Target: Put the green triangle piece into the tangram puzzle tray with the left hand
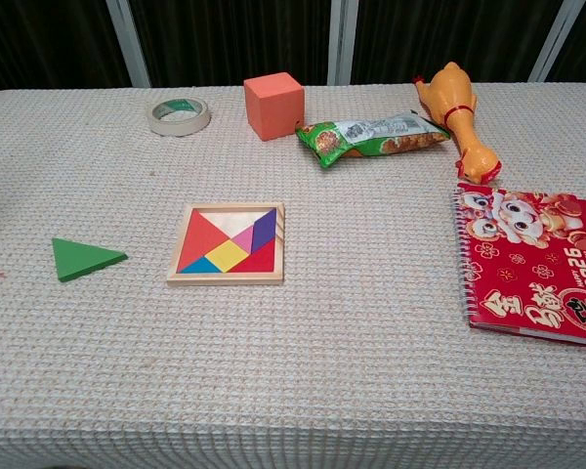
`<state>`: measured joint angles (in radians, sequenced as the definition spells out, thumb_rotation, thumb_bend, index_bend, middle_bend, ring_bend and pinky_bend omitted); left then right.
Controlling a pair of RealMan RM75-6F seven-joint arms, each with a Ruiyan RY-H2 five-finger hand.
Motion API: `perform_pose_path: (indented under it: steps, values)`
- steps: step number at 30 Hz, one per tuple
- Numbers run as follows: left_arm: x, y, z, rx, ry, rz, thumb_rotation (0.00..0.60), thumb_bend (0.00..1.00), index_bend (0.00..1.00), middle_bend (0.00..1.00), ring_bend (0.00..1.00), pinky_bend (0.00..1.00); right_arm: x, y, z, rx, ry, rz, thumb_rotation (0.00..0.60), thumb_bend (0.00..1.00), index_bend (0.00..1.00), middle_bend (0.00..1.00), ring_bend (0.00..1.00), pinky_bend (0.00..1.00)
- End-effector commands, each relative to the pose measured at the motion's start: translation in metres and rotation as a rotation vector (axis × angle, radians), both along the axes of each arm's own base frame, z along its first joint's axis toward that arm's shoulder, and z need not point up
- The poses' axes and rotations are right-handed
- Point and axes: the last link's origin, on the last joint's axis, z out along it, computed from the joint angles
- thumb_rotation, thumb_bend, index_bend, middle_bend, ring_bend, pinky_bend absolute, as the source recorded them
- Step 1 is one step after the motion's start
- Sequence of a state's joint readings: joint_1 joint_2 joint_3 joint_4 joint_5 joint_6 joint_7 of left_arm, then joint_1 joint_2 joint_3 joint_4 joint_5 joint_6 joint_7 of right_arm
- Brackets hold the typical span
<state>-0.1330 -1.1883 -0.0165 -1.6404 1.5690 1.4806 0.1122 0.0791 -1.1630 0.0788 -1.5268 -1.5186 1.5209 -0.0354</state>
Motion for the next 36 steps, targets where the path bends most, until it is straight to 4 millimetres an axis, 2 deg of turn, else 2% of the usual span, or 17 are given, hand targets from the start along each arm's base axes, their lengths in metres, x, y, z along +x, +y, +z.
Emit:
perform_pose_path:
  steps: [1, 9, 18, 25, 36]
  values:
    - [0.000, 0.000, 0.000, 0.002, 0.001, 0.001, 0.600, 0.12, 0.10, 0.09, 0.00, 0.06, 0.000, 0.000, -0.001, 0.003, 0.001, 0.001, 0.600, 0.38, 0.00, 0.00, 0.00, 0.00]
    - [0.002, 0.001, 0.002, 0.010, 0.005, -0.004, 0.600, 0.12, 0.10, 0.09, 0.00, 0.06, 0.001, 0.000, -0.001, 0.002, 0.002, 0.002, 0.600, 0.38, 0.00, 0.00, 0.00, 0.00]
    - [0.017, 0.002, -0.011, -0.072, 0.002, -0.041, 0.600, 0.12, 0.12, 0.09, 0.00, 0.06, 0.002, -0.001, 0.000, 0.005, 0.002, 0.001, 0.600, 0.38, 0.00, 0.00, 0.00, 0.00]
    - [0.035, 0.014, -0.034, -0.180, 0.037, -0.114, 0.600, 0.11, 0.12, 0.09, 0.00, 0.06, 0.003, -0.001, 0.005, -0.006, 0.012, 0.002, 0.600, 0.38, 0.00, 0.00, 0.00, 0.00]
    - [0.057, 0.054, -0.078, -0.330, 0.043, -0.155, 0.600, 0.11, 0.12, 0.09, 0.00, 0.06, 0.004, -0.004, 0.008, -0.013, 0.013, -0.001, 0.600, 0.38, 0.00, 0.00, 0.00, 0.00]
